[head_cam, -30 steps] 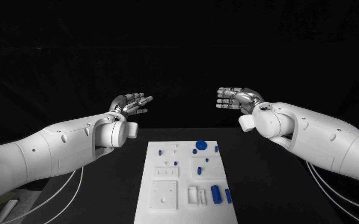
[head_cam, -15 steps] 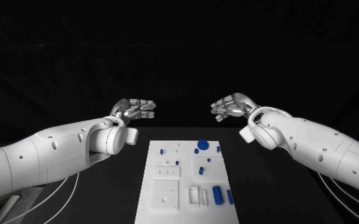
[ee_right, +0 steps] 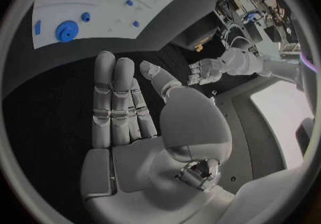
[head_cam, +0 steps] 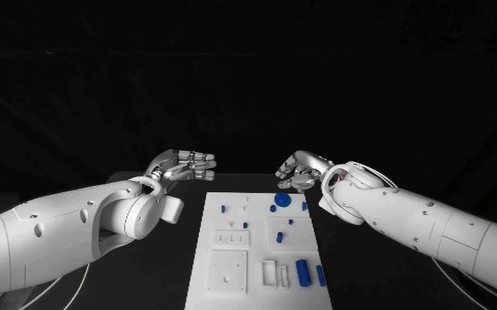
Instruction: Assemble the parts on the task board
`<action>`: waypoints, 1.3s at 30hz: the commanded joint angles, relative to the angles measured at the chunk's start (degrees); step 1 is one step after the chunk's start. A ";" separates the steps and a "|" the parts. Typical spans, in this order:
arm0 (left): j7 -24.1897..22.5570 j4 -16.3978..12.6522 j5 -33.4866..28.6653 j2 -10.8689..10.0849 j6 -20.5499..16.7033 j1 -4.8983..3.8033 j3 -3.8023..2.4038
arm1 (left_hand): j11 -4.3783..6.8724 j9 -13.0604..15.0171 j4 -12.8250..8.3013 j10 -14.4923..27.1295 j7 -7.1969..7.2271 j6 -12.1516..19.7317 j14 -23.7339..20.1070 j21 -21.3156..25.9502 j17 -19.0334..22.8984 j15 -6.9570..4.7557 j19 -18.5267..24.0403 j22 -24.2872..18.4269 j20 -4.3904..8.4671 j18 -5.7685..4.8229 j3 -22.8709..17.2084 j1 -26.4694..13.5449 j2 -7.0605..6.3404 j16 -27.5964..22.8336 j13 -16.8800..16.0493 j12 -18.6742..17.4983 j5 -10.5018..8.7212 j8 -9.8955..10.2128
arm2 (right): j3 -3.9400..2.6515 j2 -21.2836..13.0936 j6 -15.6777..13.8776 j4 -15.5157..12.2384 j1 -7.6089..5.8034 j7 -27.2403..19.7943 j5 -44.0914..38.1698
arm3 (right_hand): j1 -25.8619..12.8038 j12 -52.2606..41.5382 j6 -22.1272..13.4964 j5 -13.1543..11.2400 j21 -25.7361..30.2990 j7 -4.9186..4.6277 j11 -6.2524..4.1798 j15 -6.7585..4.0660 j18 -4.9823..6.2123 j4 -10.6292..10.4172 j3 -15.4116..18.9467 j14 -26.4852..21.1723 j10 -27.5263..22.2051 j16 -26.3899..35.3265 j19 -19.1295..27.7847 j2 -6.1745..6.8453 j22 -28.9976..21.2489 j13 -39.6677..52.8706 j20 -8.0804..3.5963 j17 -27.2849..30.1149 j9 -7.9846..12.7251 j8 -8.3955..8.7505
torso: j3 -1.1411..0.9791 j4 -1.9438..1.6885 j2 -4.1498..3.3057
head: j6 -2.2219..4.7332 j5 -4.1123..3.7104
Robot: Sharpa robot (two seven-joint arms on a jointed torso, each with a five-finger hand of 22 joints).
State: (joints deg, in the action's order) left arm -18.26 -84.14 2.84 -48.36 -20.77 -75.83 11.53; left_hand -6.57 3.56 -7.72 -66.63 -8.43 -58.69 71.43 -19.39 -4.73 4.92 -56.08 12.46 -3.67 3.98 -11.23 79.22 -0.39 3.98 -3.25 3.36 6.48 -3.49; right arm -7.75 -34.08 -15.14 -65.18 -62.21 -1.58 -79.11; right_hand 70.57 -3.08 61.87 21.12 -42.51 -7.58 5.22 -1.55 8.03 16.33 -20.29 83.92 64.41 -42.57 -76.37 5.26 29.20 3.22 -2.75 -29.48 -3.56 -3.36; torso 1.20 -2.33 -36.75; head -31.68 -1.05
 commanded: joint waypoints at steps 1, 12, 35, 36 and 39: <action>0.00 -1.34 2.38 -0.57 3.64 -0.21 -0.06 | 0.13 0.00 -0.46 -0.07 0.09 0.29 0.44 -0.39 0.08 -0.16 0.22 0.18 -0.02 -0.08 -0.06 -0.79 0.06 -0.22 -0.06 0.00 -0.06 -0.15 | -0.03 0.71 -3.01 0.37 0.67 3.74 -12.76 | 0.13 -0.22 0.33 -0.25 -0.29 0.14 0.01 -0.10 0.42 -0.05 -0.18 -0.22 0.11 -0.83 -0.25 0.61 0.89 0.10 -0.17 -0.05 -0.05 -0.19 | 0.41 -0.85 -1.60 | 0.17 -0.41; -0.20 -4.89 2.19 -1.71 4.03 -1.27 -0.09 | -0.05 0.01 -0.67 0.46 0.07 0.43 -0.08 0.06 0.19 0.05 0.48 -0.31 -0.37 -0.04 0.05 -1.87 -0.03 -0.17 -0.06 -0.01 0.02 -0.17 | -0.03 2.95 -4.95 2.23 2.17 6.96 -23.25 | 1.67 -0.21 -0.13 -2.85 1.36 0.17 0.19 0.60 0.87 -0.10 1.71 -0.77 -1.01 -4.23 -1.34 1.39 5.42 0.10 0.54 1.78 -0.02 -0.18 | 1.38 -2.26 -4.00 | 0.01 -1.65; 0.00 -6.74 2.38 -2.03 4.32 -1.84 -0.13 | -0.16 0.00 -0.76 0.81 0.09 0.43 -0.29 0.48 0.20 0.18 0.29 -0.79 -0.46 -0.09 0.27 -2.16 -0.11 -0.25 -0.05 -0.01 0.06 -0.15 | -0.02 4.79 -6.07 5.82 3.03 9.80 -29.01 | 1.97 -0.21 0.26 -5.26 10.40 0.29 0.20 0.77 0.94 -0.20 -1.81 -1.13 -0.86 -6.21 -4.11 2.81 18.68 0.10 0.74 3.35 -0.03 -0.19 | 2.18 -3.23 -7.13 | 0.12 -2.97; 0.01 -6.77 2.39 -2.01 4.34 -1.86 -0.13 | -0.16 0.00 -0.76 0.81 0.09 0.43 -0.29 0.48 0.20 0.18 0.29 -0.79 -0.46 -0.09 0.27 -2.16 -0.11 -0.25 -0.05 -0.01 0.06 -0.15 | -0.02 4.91 -6.10 6.02 3.11 9.81 -29.03 | 1.93 -0.23 0.22 -5.36 10.90 0.29 0.16 0.79 0.94 -0.18 -2.04 -1.13 -0.87 -6.26 -4.19 2.87 19.36 0.11 0.73 3.33 -0.05 -0.24 | 2.19 -3.29 -7.22 | 0.13 -2.97; 0.04 -6.83 2.40 -1.98 4.41 -1.90 -0.14 | -0.19 0.00 -0.73 0.88 0.08 0.45 -0.35 0.72 0.19 0.21 0.17 -1.06 -0.50 -0.08 0.36 -2.27 -0.04 -0.24 -0.06 0.00 0.07 -0.15 | -0.02 5.14 -6.07 6.39 3.31 9.81 -29.07 | 1.95 -0.20 0.33 -5.44 11.36 0.30 0.17 0.75 0.97 -0.22 -2.22 -1.13 -0.85 -6.29 -4.38 2.82 19.97 0.10 0.71 3.32 -0.02 -0.17 | 2.22 -3.46 -7.49 | 0.18 -3.06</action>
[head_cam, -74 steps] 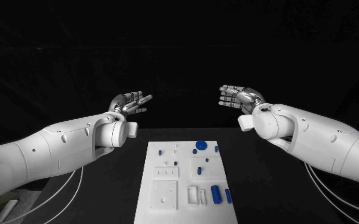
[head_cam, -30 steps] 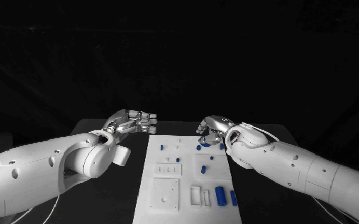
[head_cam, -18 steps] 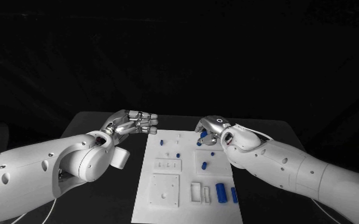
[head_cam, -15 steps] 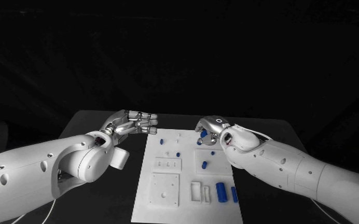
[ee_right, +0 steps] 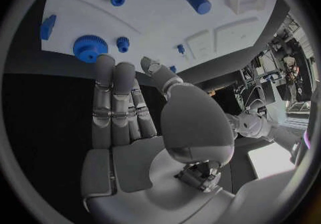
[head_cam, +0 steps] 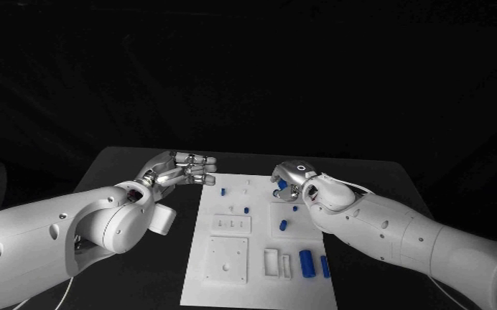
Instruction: Assemble the parts on the task board
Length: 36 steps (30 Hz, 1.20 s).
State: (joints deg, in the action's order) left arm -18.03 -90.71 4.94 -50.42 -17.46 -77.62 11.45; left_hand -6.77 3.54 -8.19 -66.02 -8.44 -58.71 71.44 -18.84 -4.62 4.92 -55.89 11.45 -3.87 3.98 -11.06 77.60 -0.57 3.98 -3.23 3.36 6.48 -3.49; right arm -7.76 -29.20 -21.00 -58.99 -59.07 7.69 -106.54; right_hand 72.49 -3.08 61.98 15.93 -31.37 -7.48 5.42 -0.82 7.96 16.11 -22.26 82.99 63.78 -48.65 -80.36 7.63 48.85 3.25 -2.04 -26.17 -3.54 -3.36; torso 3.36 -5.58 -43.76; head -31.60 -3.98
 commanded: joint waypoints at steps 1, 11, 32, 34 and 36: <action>-0.16 -0.30 0.31 0.07 1.13 -0.14 -0.06 | 0.01 0.02 -0.26 0.27 0.09 0.46 -0.35 0.18 0.09 0.21 -0.02 -0.05 -0.29 -0.08 0.19 -0.65 0.14 -0.24 -0.07 0.00 0.07 -0.15 | 0.00 0.35 -0.16 0.37 0.25 0.54 -1.65 | 0.02 -0.20 0.22 -0.32 0.72 0.18 -0.03 0.01 1.06 0.01 -0.46 -0.22 -0.17 -0.23 -0.55 0.48 0.94 0.06 -0.01 0.00 -0.04 -0.17 | 0.05 -0.27 -0.58 | 0.11 -0.19; -0.01 -0.60 0.50 -0.13 1.26 -0.58 -0.06 | 0.00 0.02 -0.25 0.31 0.10 0.45 -0.39 0.38 0.08 0.23 -0.15 -0.29 -0.32 -0.09 0.30 -0.71 0.13 -0.24 -0.07 0.00 0.04 -0.15 | 0.00 0.94 -0.07 1.93 0.57 0.32 -1.68 | 0.15 -0.20 0.24 -0.90 2.55 0.15 -0.01 0.04 1.26 0.08 -1.82 -0.24 -0.18 -0.51 -1.57 0.49 3.27 0.06 0.01 -0.05 -0.04 -0.18 | 0.19 -0.28 -1.27 | -0.10 -0.27; 0.12 -0.59 0.57 0.01 1.81 -0.90 -0.07 | -0.01 0.03 -0.05 0.39 0.14 0.37 -0.43 0.82 0.06 0.25 -0.51 -0.88 -0.34 -0.10 0.48 -0.79 0.27 -0.24 -0.08 0.01 0.04 -0.16 | 0.00 1.86 -1.28 3.95 0.63 0.24 -1.06 | -1.15 -0.19 0.96 -4.25 4.05 0.18 -0.10 -0.03 1.46 -0.38 -10.30 -0.42 0.56 -1.20 -2.09 0.84 6.91 0.04 -0.05 -0.13 -0.04 -0.19 | 0.66 -0.64 -2.55 | 0.53 -0.91; 0.15 -0.55 0.57 0.03 1.85 -0.91 -0.07 | -0.01 0.03 -0.05 0.39 0.14 0.37 -0.43 0.82 0.06 0.25 -0.51 -0.88 -0.34 -0.10 0.48 -0.79 0.27 -0.24 -0.08 0.01 0.04 -0.16 | -0.01 1.87 -1.33 4.01 0.63 0.27 -1.03 | -1.18 -0.20 1.01 -4.30 4.13 0.19 -0.11 -0.04 1.47 -0.40 -10.47 -0.42 0.59 -1.22 -2.13 0.80 7.04 0.04 -0.06 -0.12 -0.05 -0.20 | 0.70 -0.61 -2.57 | 0.49 -0.88; 0.17 -0.50 0.57 0.03 1.88 -0.91 -0.07 | -0.01 0.03 -0.05 0.39 0.14 0.37 -0.43 0.82 0.06 0.25 -0.51 -0.88 -0.34 -0.10 0.48 -0.79 0.27 -0.24 -0.08 0.01 0.04 -0.16 | -0.01 1.88 -1.37 4.09 0.63 0.31 -1.01 | -1.32 -0.19 1.12 -4.38 4.35 0.19 -0.14 -0.08 1.50 -0.43 -11.04 -0.46 0.70 -1.30 -2.23 0.81 7.45 0.04 -0.10 -0.13 -0.03 -0.15 | 0.72 -0.54 -2.61 | 0.48 -0.84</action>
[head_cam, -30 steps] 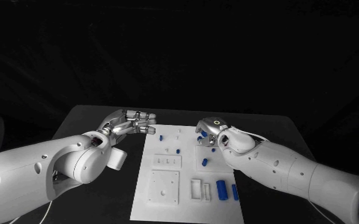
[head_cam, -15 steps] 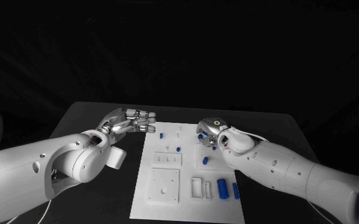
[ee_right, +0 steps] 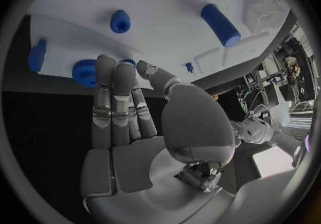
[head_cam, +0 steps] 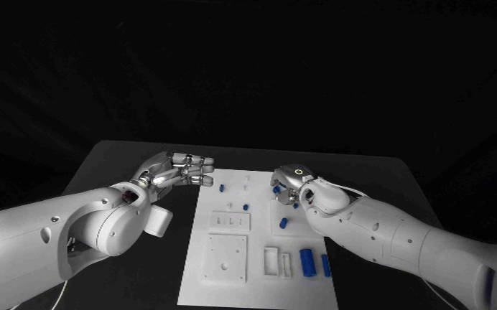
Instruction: Assemble the parts on the task board
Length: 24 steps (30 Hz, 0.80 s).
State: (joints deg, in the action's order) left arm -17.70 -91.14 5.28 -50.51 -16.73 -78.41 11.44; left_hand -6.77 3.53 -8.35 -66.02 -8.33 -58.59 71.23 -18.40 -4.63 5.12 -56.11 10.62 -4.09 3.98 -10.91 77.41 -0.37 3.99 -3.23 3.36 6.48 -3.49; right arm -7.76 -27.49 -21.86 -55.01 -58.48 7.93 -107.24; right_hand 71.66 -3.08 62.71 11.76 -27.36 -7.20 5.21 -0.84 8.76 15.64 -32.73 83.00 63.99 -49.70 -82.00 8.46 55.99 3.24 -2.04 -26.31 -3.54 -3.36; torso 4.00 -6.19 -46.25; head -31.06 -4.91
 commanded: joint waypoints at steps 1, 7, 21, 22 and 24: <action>-0.15 -0.04 0.22 0.12 1.15 -0.12 -0.06 | -0.01 0.04 0.11 0.39 0.02 0.25 -0.23 0.38 0.06 0.05 -0.28 -0.05 -0.12 -0.10 0.33 -0.60 0.08 -0.24 -0.08 0.01 0.04 -0.16 | -0.01 0.16 -0.53 0.15 0.04 0.09 -0.31 | -0.48 -0.20 0.38 -0.21 0.34 -0.08 0.07 -0.06 0.70 0.04 -0.58 -0.47 0.48 -0.25 -0.59 -0.02 0.30 0.06 -0.10 0.01 -0.04 -0.16 | 0.10 0.07 -0.12 | -0.05 0.09; -0.10 0.01 0.22 0.09 1.18 -0.16 -0.06 | -0.03 0.04 0.22 0.44 0.01 0.28 -0.23 0.54 0.05 0.05 -0.41 -0.28 -0.13 -0.10 0.41 -0.65 0.09 -0.24 -0.08 0.00 0.04 -0.16 | -0.01 0.23 -0.62 0.22 0.04 0.14 -0.30 | -0.62 -0.19 0.73 -0.72 0.80 -0.03 -0.01 -0.08 0.66 -0.23 -1.71 -0.47 0.95 -0.39 -0.72 -0.23 1.11 0.05 -0.12 0.01 -0.06 -0.20 | 0.10 0.16 -0.30 | 0.13 0.15; 0.12 0.10 0.22 0.09 1.32 -0.21 -0.06 | -0.03 0.04 0.28 0.45 0.01 0.31 -0.25 0.66 0.05 0.06 -0.51 -0.45 -0.13 -0.11 0.49 -0.65 0.02 -0.25 -0.08 0.00 -0.01 -0.16 | -0.01 0.23 -0.96 0.28 0.04 0.53 -0.66 | -0.28 -0.21 3.68 -4.73 0.78 0.75 -1.11 -0.60 0.17 -0.79 -5.31 -0.44 5.24 -0.65 -0.48 -1.00 3.79 0.11 -0.61 -0.10 -0.15 -0.24 | 0.23 0.21 -0.59 | 0.40 0.17; 0.12 0.10 0.22 0.10 1.34 -0.22 -0.06 | -0.03 0.04 0.28 0.45 0.01 0.31 -0.25 0.66 0.05 0.06 -0.51 -0.45 -0.13 -0.11 0.49 -0.65 0.02 -0.25 -0.08 0.00 -0.01 -0.16 | -0.01 0.24 -1.02 0.27 0.04 0.54 -0.68 | -0.24 -0.21 4.01 -5.13 0.77 0.86 -1.24 -0.65 0.12 -0.87 -5.31 -0.43 5.65 -0.66 -0.48 -1.11 4.10 0.13 -0.66 -0.12 -0.17 -0.27 | 0.24 0.21 -0.59 | 0.40 0.17; 0.14 0.11 0.23 0.13 1.38 -0.22 -0.06 | -0.03 0.04 0.28 0.45 0.01 0.31 -0.25 0.66 0.05 0.06 -0.51 -0.45 -0.13 -0.11 0.49 -0.65 0.02 -0.25 -0.08 0.00 -0.01 -0.16 | -0.01 0.26 -1.20 0.24 0.04 0.59 -0.73 | -0.16 -0.21 4.47 -5.71 0.79 0.98 -1.43 -0.76 0.07 -0.96 -5.24 -0.42 6.33 -0.66 -0.45 -1.31 4.38 0.14 -0.73 -0.13 -0.19 -0.28 | 0.25 0.22 -0.63 | 0.33 0.22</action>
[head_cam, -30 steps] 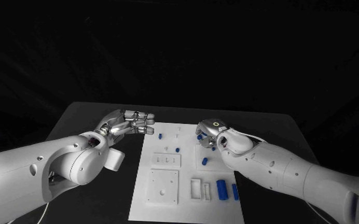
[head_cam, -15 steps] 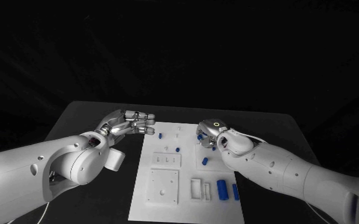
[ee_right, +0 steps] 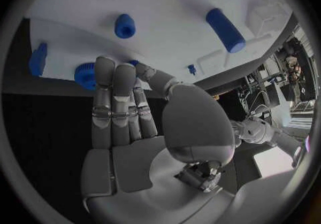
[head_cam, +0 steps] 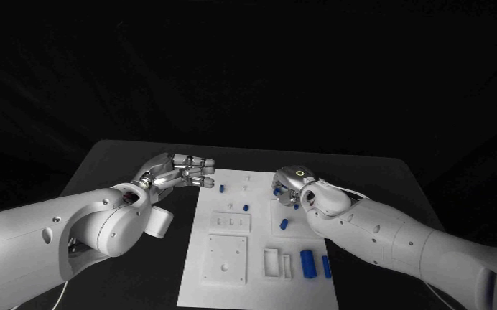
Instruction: Assemble the parts on the task board
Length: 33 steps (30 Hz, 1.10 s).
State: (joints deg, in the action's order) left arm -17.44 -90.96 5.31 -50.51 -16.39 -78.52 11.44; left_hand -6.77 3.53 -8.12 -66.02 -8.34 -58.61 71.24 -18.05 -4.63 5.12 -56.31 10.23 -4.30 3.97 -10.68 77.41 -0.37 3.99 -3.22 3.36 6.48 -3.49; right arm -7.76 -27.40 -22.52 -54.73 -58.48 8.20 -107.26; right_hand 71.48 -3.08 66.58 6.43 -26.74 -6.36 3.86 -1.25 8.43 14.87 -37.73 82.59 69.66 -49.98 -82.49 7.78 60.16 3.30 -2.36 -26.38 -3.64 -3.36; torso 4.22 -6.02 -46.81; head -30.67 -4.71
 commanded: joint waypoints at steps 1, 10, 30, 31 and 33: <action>-0.10 -0.06 0.20 0.13 1.06 -0.12 -0.06 | -0.03 0.04 0.05 0.45 0.03 0.33 -0.25 0.31 0.05 0.06 -0.31 -0.05 0.07 -0.10 0.26 -0.65 0.02 -0.25 -0.09 0.00 -0.01 -0.16 | -0.01 0.18 -0.68 -0.06 0.03 0.36 -0.77 | 0.08 -0.23 1.14 -0.57 0.09 0.31 -0.30 -0.46 0.37 -0.23 -0.13 0.00 1.35 -0.40 -0.02 -0.79 0.40 0.11 -0.48 -0.08 -0.14 -0.35 | 0.04 0.05 -0.08 | -0.06 0.03; 0.08 0.00 0.20 0.15 1.14 -0.21 -0.06 | -0.06 0.04 0.22 0.52 0.01 0.43 -0.28 0.51 0.05 0.09 -0.48 -0.37 0.06 -0.11 0.35 -0.62 0.04 -0.25 -0.09 0.00 0.00 -0.15 | -0.01 0.23 -1.82 0.05 0.03 0.92 -1.11 | 0.76 -0.23 3.45 -2.15 -2.96 0.91 -1.10 -1.20 -0.58 0.14 0.15 -0.06 3.95 -0.42 0.04 -1.62 4.01 0.15 -1.28 -0.31 -0.23 -0.28 | 0.15 0.02 -0.18 | 0.10 -0.03; 0.15 0.20 0.20 0.25 0.88 -0.53 -0.06 | -0.15 0.04 0.22 0.75 -0.03 0.49 -0.35 0.68 0.05 0.12 -0.60 -0.66 0.03 -0.10 0.46 -0.49 -0.09 -0.25 -0.09 0.00 0.02 -0.16 | -0.39 0.62 -7.35 -3.26 -1.31 3.89 -1.92 | 0.11 -0.25 5.38 1.27 -3.34 1.46 -1.77 -2.06 -1.55 -0.52 0.46 -0.11 5.76 -0.01 -0.40 -1.45 7.59 0.16 -2.20 -0.78 -0.27 -0.28 | 0.29 0.03 -0.26 | 1.13 0.80; 0.14 0.23 0.20 0.27 0.85 -0.56 -0.06 | -0.15 0.04 0.22 0.75 -0.03 0.49 -0.35 0.68 0.05 0.12 -0.60 -0.66 0.03 -0.10 0.46 -0.49 -0.09 -0.25 -0.09 0.00 0.02 -0.16 | -0.44 0.83 -7.58 -3.28 -1.47 4.09 -2.02 | 0.14 -0.25 5.45 1.26 -3.28 1.48 -1.78 -2.07 -1.57 -0.56 0.39 -0.11 5.80 0.01 -0.44 -1.40 7.74 0.16 -2.23 -0.81 -0.28 -0.30 | 0.32 0.03 -0.27 | 1.20 0.86; 0.12 0.29 0.20 0.31 0.82 -0.60 -0.06 | -0.15 0.04 0.22 0.75 -0.03 0.49 -0.35 0.68 0.05 0.12 -0.60 -0.66 0.03 -0.10 0.46 -0.49 -0.09 -0.25 -0.09 0.00 0.02 -0.16 | -0.50 1.23 -7.89 -3.18 -1.69 4.39 -2.13 | 0.15 -0.26 5.49 1.26 -3.25 1.49 -1.79 -2.08 -1.58 -0.59 0.35 -0.11 5.82 0.01 -0.46 -1.37 7.82 0.16 -2.24 -0.82 -0.28 -0.30 | 0.33 0.00 -0.30 | 1.30 0.86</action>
State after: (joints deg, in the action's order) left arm -17.06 -90.64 5.33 -50.37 -16.18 -79.00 11.44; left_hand -6.97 3.52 -7.96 -65.82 -8.37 -58.63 71.24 -17.62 -4.63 5.12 -56.52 9.61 -4.09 3.97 -10.52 77.41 -0.37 3.99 -3.22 3.36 6.48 -3.49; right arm -8.26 -26.47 -27.97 -57.80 -60.12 11.09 -108.15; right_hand 71.87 -3.08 71.61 7.39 -30.28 -4.80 2.34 -2.77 7.01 14.60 -37.31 82.49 74.87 -50.20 -82.91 6.09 67.94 3.38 -4.22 -27.16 -3.91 -3.34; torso 4.49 -5.98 -47.07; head -29.52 -3.97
